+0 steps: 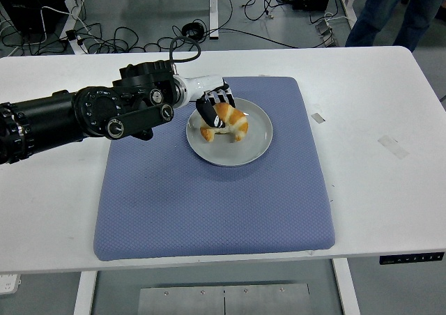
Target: Place the bread on the plate
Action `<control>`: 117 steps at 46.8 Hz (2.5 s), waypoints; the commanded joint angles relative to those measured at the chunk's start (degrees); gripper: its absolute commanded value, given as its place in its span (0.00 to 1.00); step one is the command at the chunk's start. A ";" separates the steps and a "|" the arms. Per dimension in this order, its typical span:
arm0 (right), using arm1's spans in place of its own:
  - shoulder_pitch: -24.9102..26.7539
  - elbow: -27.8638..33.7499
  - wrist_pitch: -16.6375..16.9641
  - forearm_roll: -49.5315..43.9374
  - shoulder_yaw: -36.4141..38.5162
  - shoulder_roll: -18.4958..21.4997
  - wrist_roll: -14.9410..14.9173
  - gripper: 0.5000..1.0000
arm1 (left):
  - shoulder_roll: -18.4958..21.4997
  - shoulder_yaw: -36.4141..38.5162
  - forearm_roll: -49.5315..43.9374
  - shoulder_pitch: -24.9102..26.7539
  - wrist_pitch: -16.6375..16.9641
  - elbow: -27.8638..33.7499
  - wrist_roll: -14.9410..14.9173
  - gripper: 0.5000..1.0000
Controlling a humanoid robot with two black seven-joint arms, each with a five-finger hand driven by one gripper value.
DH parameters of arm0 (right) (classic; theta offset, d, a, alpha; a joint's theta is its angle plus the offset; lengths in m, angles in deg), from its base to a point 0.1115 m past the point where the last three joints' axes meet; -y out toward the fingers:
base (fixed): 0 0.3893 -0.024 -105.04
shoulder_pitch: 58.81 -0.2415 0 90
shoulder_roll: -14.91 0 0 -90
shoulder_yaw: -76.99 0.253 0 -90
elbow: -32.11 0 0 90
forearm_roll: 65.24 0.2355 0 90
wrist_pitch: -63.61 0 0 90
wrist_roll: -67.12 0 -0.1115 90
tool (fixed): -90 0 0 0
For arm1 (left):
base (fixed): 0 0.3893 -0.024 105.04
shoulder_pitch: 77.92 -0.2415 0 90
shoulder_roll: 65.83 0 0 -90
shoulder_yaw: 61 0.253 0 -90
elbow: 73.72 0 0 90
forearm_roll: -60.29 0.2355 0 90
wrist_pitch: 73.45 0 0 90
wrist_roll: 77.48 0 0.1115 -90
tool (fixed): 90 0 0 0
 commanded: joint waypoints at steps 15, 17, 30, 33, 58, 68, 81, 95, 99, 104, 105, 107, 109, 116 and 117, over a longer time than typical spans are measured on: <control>0.00 0.00 0.00 0.00 0.00 0.00 0.00 1.00 | -0.07 -0.53 -0.26 -0.15 0.34 0.00 0.26 0.20; 0.00 0.00 0.00 0.00 0.00 0.00 0.00 1.00 | -0.07 -0.62 -0.79 -0.15 0.34 0.00 0.44 0.29; 0.00 0.00 0.00 0.00 0.00 0.00 0.00 1.00 | -0.07 -1.14 -0.97 -0.41 0.34 0.00 0.35 0.43; 0.00 0.00 0.00 0.00 0.00 0.00 0.00 1.00 | -0.07 -1.14 -0.97 -0.59 0.34 0.00 0.18 0.43; 0.00 0.00 0.00 0.00 0.00 0.00 0.00 1.00 | -0.07 -1.15 -0.97 -0.76 1.13 -0.08 0.35 0.91; 0.00 0.00 0.00 0.00 0.00 0.00 0.00 1.00 | 0.20 -1.23 -0.97 -0.06 1.13 0.09 0.35 0.98; 0.00 0.00 0.00 0.00 0.00 0.00 0.00 1.00 | 2.65 -5.45 -1.32 2.93 1.40 0.35 0.35 0.98; 0.00 0.00 0.00 0.00 0.00 0.00 0.00 1.00 | 3.71 -10.29 -0.88 2.58 6.05 -0.43 0.00 0.98; 0.00 0.00 0.00 0.00 0.00 0.00 0.00 1.00 | 4.06 -10.81 -0.79 2.23 6.06 -1.75 0.00 0.98; 0.00 0.00 0.00 0.00 0.00 0.00 0.00 1.00 | 4.41 -15.63 -1.40 0.65 6.14 -3.33 0.35 0.98; 0.00 0.00 0.00 0.00 0.00 0.00 0.00 1.00 | 4.41 -17.04 -1.93 0.30 6.06 -3.60 0.70 0.98; 0.00 0.00 0.00 0.00 0.00 0.00 0.00 1.00 | 4.41 -19.94 -2.55 -1.02 6.06 -3.95 0.79 0.98; 0.00 0.00 0.00 0.00 0.00 0.00 0.00 1.00 | 4.41 -21.88 -3.25 -2.51 6.06 -4.39 0.70 0.98; 0.00 0.00 0.00 0.00 0.00 0.00 0.00 1.00 | 6.26 -24.43 -4.39 -4.63 5.71 -6.15 0.70 0.98; 0.00 0.00 0.00 0.00 0.00 0.00 0.00 1.00 | 6.96 -24.78 -4.83 -5.15 5.44 -6.15 0.53 0.98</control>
